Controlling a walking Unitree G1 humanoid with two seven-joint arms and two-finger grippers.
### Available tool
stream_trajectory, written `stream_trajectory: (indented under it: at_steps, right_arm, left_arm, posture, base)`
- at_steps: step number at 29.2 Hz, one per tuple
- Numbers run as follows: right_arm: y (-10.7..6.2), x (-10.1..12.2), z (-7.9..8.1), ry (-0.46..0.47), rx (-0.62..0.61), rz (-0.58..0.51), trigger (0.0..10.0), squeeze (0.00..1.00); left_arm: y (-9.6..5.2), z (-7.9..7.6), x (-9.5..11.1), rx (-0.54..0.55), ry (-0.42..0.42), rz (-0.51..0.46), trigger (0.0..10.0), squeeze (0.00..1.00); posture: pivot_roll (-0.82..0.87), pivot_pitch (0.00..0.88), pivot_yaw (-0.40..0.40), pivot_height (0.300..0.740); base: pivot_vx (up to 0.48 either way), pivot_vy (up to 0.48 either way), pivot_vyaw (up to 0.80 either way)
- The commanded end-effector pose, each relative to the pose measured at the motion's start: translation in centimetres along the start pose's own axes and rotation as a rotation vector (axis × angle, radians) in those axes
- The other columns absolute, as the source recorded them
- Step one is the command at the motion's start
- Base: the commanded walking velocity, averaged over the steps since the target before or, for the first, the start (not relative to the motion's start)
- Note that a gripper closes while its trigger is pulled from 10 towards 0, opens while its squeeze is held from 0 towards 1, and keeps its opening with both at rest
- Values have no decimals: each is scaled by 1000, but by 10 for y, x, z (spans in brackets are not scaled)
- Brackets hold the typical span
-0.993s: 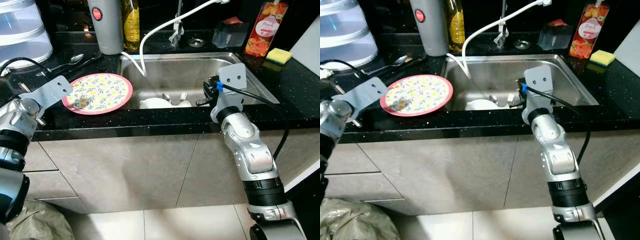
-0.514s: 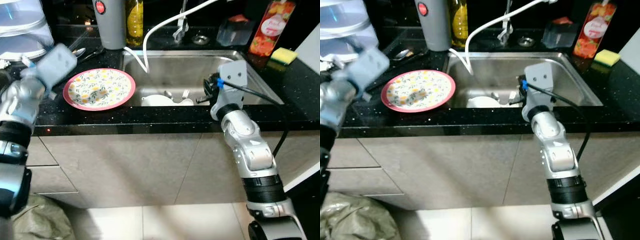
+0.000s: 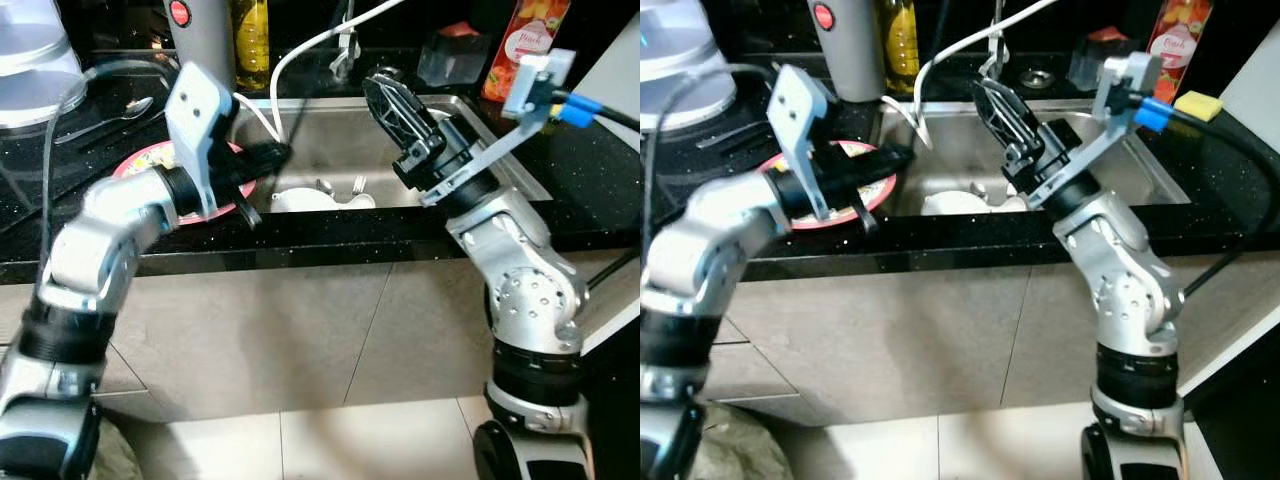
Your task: Kitchen organization
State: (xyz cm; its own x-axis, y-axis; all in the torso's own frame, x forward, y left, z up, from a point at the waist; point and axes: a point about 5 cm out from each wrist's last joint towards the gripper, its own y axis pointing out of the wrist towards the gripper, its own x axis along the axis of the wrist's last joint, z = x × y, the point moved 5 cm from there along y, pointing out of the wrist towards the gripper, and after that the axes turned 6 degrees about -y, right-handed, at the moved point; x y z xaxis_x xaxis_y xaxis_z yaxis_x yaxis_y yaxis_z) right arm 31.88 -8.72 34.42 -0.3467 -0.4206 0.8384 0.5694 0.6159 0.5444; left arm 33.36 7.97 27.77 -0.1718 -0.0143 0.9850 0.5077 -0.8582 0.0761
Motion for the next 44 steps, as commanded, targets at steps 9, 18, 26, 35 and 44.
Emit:
stream_trajectory:
  at_steps: [9,18,26,35,44]
  right_arm:
    - [-8,-1,12,31,57,35,10000,0]
    - [-15,-4,13,45,68,54,10000,0]
    - [-16,-5,20,66,111,59,0,0]
    - [-16,-5,21,74,121,56,0,0]
    - [-15,-18,15,34,66,113,10000,0]
  left_arm:
    - [11,-38,0,-172,-28,2,10000,0]
    - [14,-32,6,-148,-38,-18,10000,0]
    - [16,-32,5,-135,-25,-23,10000,0]
    - [21,-20,8,-40,-24,-59,10000,0]
    - [27,-9,5,59,-117,-73,10000,1000]
  posture:
    - [33,7,7,740]
    - [20,0,18,740]
    - [18,0,15,740]
    - [22,0,12,740]
    - [29,0,21,740]
  base:
    - [0,0,0]
    - [0,0,0]
    - [0,0,0]
    - [0,0,0]
    - [0,0,0]
